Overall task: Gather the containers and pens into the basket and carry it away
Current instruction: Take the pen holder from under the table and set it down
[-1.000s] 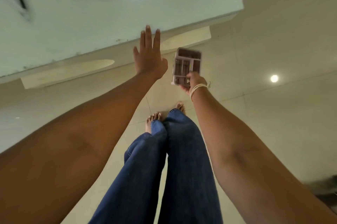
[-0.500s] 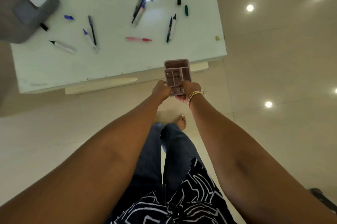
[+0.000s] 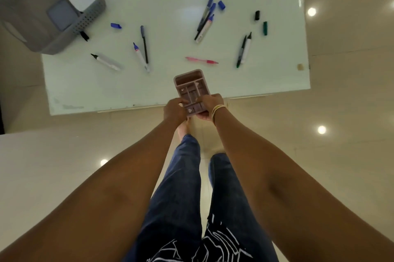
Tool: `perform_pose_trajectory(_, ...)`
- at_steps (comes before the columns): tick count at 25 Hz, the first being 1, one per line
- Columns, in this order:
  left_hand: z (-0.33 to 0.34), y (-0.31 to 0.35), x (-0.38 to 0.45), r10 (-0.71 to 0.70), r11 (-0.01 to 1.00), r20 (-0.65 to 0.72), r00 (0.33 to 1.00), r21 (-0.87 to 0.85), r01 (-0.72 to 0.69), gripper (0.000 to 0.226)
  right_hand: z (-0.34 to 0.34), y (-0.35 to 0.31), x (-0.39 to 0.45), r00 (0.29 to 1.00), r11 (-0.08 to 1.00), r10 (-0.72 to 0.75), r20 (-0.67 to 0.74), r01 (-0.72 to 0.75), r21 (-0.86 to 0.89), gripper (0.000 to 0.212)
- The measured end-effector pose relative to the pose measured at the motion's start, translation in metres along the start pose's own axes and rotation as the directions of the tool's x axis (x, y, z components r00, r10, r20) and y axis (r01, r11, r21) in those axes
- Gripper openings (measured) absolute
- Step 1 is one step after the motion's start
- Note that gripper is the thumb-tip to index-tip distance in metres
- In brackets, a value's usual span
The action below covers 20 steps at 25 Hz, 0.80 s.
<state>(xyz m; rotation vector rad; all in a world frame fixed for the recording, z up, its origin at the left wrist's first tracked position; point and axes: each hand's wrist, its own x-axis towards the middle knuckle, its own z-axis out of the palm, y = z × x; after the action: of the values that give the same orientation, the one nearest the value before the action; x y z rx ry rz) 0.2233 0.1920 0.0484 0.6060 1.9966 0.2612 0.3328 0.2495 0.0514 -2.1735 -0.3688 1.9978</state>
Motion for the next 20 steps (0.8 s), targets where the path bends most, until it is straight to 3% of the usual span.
perform_pose_trajectory(5,-0.048,-0.003,0.046,-0.060,0.998,-0.065,0.996,-0.033,0.058,0.031,0.064,-0.028,0.020,1.000,1.000,0.007,0.016,-0.007,-0.019,0.045)
perform_pose_trajectory(9,-0.066,0.005,0.073,-0.072,0.996,0.008,0.997,-0.047,0.072,0.032,0.084,-0.049,0.033,0.998,0.989,-0.064,0.001,0.064,-0.134,0.034)
perform_pose_trajectory(13,-0.070,0.018,0.077,-0.105,0.989,0.089,0.990,-0.098,0.114,0.035,0.071,-0.068,0.034,0.994,0.962,-0.053,0.093,0.075,-0.264,0.043)
perform_pose_trajectory(15,-0.068,0.027,0.069,-0.047,0.999,-0.007,0.999,-0.010,0.047,0.033,0.055,-0.078,0.031,0.993,0.957,0.020,0.114,0.014,-0.289,0.053)
perform_pose_trajectory(16,-0.066,0.033,0.063,0.015,1.000,-0.074,0.997,0.023,-0.014,0.031,0.044,-0.084,0.032,0.996,0.954,0.020,0.089,0.008,-0.301,0.047)
perform_pose_trajectory(18,-0.058,0.050,0.056,0.134,0.991,-0.175,0.975,0.032,-0.130,0.023,0.022,-0.099,0.035,1.000,0.954,-0.013,0.003,0.013,-0.300,0.036)
perform_pose_trajectory(20,-0.041,0.074,0.057,0.187,0.982,-0.205,0.961,0.005,-0.190,0.020,-0.003,-0.116,0.043,0.993,0.930,-0.083,-0.087,0.046,-0.365,0.044)
